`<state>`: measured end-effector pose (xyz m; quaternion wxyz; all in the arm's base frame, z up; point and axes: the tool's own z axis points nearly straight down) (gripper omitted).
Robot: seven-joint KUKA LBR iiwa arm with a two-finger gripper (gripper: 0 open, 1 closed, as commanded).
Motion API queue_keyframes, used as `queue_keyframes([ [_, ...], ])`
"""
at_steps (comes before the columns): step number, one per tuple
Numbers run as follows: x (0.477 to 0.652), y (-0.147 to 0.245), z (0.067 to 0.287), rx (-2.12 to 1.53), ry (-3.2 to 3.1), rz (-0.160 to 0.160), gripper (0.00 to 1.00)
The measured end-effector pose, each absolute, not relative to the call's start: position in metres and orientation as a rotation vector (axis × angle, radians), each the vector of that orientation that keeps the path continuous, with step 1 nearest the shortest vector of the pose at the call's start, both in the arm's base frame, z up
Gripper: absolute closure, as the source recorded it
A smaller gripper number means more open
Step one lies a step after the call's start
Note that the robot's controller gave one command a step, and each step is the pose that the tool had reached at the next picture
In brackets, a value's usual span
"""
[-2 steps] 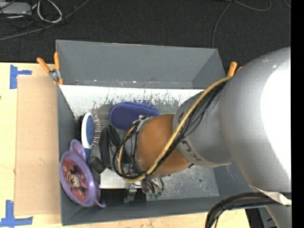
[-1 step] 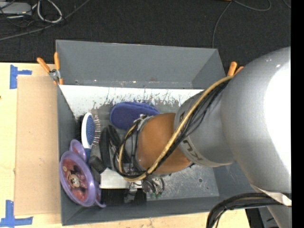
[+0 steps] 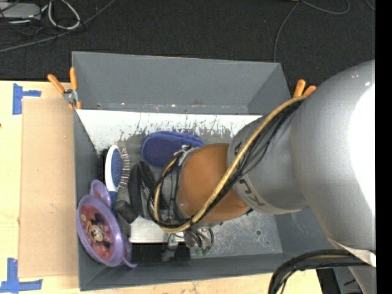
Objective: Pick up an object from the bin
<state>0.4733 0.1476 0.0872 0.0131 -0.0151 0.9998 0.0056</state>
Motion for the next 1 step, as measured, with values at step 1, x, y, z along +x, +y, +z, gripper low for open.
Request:
queue_keyframes([
  [1,0.4732,0.1473,0.0963,-0.044,3.116,0.017,1.0],
])
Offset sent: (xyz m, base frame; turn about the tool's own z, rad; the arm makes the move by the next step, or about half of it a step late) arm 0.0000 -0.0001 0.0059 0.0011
